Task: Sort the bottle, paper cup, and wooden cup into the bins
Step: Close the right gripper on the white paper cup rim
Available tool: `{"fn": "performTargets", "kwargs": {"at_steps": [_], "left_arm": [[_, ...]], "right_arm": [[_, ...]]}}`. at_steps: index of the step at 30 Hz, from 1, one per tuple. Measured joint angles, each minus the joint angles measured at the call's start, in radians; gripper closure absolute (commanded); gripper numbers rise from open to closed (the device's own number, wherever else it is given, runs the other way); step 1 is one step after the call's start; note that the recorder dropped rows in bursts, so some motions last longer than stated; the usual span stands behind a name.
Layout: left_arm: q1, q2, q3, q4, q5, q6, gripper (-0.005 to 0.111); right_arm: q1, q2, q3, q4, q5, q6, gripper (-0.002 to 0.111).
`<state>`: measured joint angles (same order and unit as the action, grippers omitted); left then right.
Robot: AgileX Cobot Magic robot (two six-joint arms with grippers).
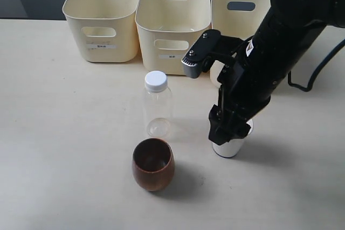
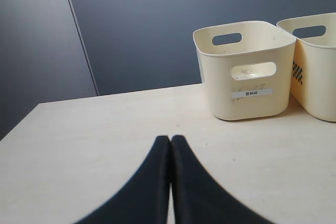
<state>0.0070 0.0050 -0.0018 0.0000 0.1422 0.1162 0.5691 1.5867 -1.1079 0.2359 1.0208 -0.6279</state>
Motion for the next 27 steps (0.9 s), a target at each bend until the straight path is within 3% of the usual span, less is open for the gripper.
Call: {"fn": "performTargets", "kwargs": {"at_steps": [6, 27], "left_arm": [[0.0, 0.0, 0.0, 0.0, 0.0, 0.0, 0.107], [0.0, 0.0, 0.0, 0.0, 0.0, 0.0, 0.107]], "right_arm": [[0.0, 0.0, 0.0, 0.0, 0.0, 0.002, 0.044], [0.0, 0.134, 0.0, -0.049, -0.064, 0.004, 0.044]]}}
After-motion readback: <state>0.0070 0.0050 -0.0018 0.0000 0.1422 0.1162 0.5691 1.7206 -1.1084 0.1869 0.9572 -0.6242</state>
